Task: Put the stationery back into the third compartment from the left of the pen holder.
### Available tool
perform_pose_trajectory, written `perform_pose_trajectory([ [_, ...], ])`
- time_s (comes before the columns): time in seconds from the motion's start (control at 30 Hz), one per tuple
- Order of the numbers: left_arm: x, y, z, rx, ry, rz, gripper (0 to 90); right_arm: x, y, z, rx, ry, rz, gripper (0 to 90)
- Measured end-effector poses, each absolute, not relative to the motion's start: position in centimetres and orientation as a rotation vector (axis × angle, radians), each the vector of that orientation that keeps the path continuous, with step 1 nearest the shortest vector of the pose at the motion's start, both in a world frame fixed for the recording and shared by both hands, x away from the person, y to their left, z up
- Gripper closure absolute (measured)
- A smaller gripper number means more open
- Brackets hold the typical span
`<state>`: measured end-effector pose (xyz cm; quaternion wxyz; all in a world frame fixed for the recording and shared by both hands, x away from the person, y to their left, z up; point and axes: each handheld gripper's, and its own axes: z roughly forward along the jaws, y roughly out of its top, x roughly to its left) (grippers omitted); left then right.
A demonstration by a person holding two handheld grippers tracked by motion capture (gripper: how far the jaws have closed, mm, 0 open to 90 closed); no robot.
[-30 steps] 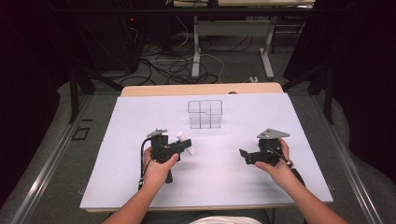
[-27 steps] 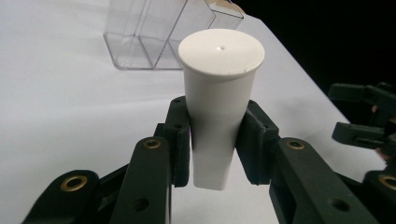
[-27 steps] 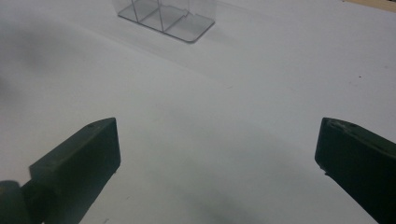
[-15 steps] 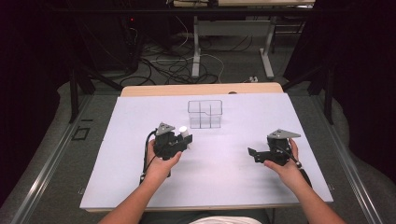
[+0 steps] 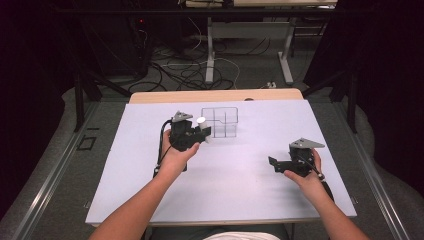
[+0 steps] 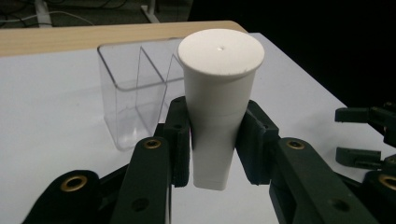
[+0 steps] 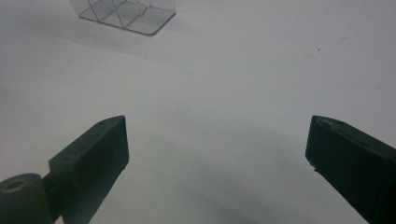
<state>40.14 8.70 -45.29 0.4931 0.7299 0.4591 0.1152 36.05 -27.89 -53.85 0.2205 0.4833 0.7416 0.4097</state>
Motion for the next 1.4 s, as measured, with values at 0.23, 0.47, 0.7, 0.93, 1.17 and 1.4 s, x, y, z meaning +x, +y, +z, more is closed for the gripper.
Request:
perform_pose_trajectory([
  [0.23,41.8,7.4,-43.4,1.795,1.101,0.314,68.4,36.0,-27.9,-53.9,1.342,2.052,1.138,7.0],
  [0.47,43.3,6.2,-42.5,1.820,1.098,0.365,68.4,36.1,-28.1,-54.2,1.354,2.059,1.136,8.7],
  [0.7,44.3,5.6,-42.2,1.835,1.108,0.403,68.4,36.1,-28.1,-54.2,1.358,2.060,1.148,9.6],
  [0.93,45.4,5.3,-42.3,1.826,1.144,0.432,68.4,36.1,-28.1,-54.3,1.365,2.063,1.154,10.6],
  [1.17,46.2,4.2,-42.6,1.823,1.164,0.453,68.3,36.2,-28.1,-54.3,1.362,2.067,1.156,11.2],
  [1.4,47.0,3.0,-42.8,1.819,1.176,0.451,68.4,36.2,-28.2,-54.4,1.363,2.067,1.155,11.2],
])
